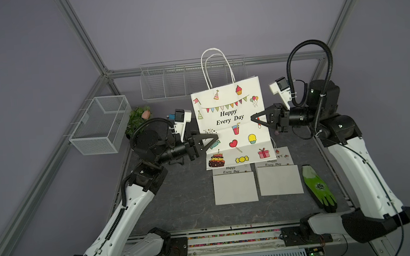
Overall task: Put away the paper bag
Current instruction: Press the paper bag.
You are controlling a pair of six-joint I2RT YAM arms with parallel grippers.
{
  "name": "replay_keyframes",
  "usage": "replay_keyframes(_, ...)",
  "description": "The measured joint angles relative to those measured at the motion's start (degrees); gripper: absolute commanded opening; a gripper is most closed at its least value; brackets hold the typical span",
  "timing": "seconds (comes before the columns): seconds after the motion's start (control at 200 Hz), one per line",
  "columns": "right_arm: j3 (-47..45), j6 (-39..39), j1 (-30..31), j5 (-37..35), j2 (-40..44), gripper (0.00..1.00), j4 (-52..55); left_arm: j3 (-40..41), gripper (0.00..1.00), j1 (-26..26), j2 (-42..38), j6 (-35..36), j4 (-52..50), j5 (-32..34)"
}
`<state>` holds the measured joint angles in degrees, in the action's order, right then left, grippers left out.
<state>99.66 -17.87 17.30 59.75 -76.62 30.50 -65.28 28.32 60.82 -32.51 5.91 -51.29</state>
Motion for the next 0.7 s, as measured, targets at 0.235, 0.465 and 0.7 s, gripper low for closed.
replay_keyframes(0.235, -3.9, -4.4, 0.1, -1.0, 1.7, 0.07, -6.1, 0.0, 0.34, 0.3, 0.0, -0.7, -0.3, -0.2)
replay_keyframes(0.465, -4.1, -6.1, 0.5, -0.9, 1.7, 0.07, -8.5, 0.0, 0.03, 0.7, 0.0, -0.2, -0.5, -0.5)
replay_keyframes(0.7, -4.1, -5.3, 0.5, 0.1, 1.7, 0.26, -7.5, -1.1, 0.0, 0.7, -0.1, 1.3, -3.2, -1.1)
